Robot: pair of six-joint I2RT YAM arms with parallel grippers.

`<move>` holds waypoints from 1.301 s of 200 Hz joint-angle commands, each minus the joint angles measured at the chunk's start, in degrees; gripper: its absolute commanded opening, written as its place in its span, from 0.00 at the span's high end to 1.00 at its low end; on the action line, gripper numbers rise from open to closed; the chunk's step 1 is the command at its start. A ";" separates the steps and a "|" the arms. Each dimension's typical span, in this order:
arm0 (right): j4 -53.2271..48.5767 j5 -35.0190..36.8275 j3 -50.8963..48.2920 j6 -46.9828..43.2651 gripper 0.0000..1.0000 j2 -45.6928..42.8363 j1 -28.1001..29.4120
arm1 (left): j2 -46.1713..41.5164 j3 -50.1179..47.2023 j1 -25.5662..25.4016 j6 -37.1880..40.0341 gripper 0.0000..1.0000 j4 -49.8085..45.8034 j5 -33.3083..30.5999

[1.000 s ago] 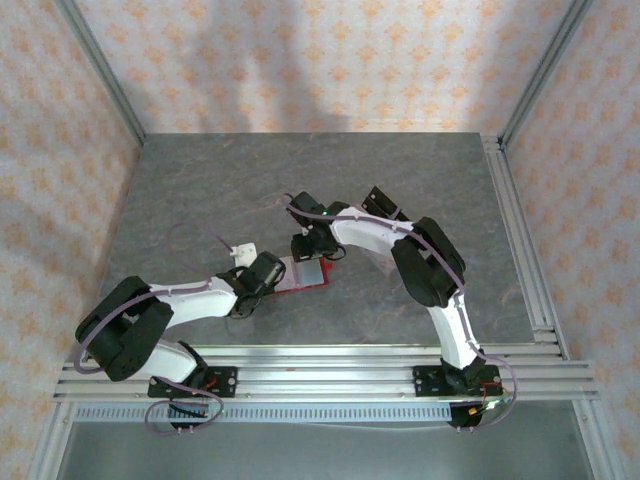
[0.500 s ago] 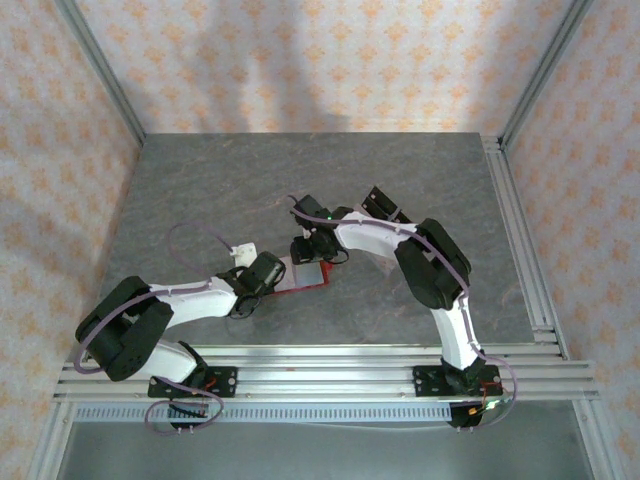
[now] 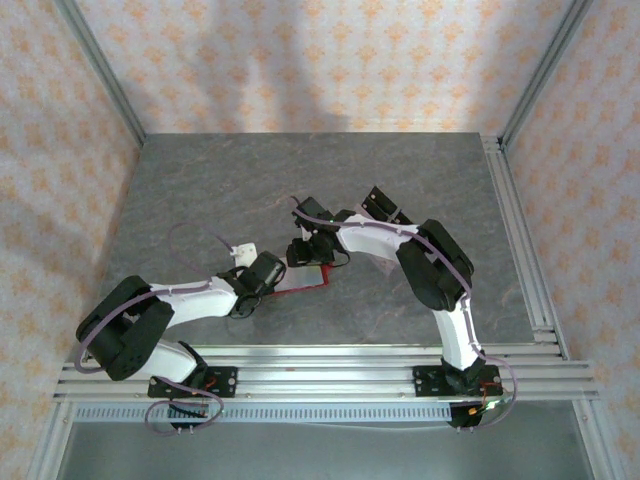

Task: Put the credit cards into the card holder
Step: Flip over the card slot on the card holder.

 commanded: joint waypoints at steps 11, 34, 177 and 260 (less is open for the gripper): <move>0.15 -2.09 -1.44 2.06 0.52 -1.02 0.63 | 1.61 -0.85 -1.92 -2.29 0.48 -1.50 10.13; 0.08 -1.67 -1.57 2.13 0.53 -0.71 0.63 | -0.73 -0.67 -1.91 -1.76 0.48 -3.65 8.83; 1.73 -1.57 -2.36 3.29 0.53 0.16 0.63 | -16.27 -0.12 -5.23 7.79 0.41 -8.86 14.65; 1.75 -1.97 -1.79 3.21 0.54 0.39 0.63 | -8.71 0.80 -10.67 7.29 0.40 -3.97 11.77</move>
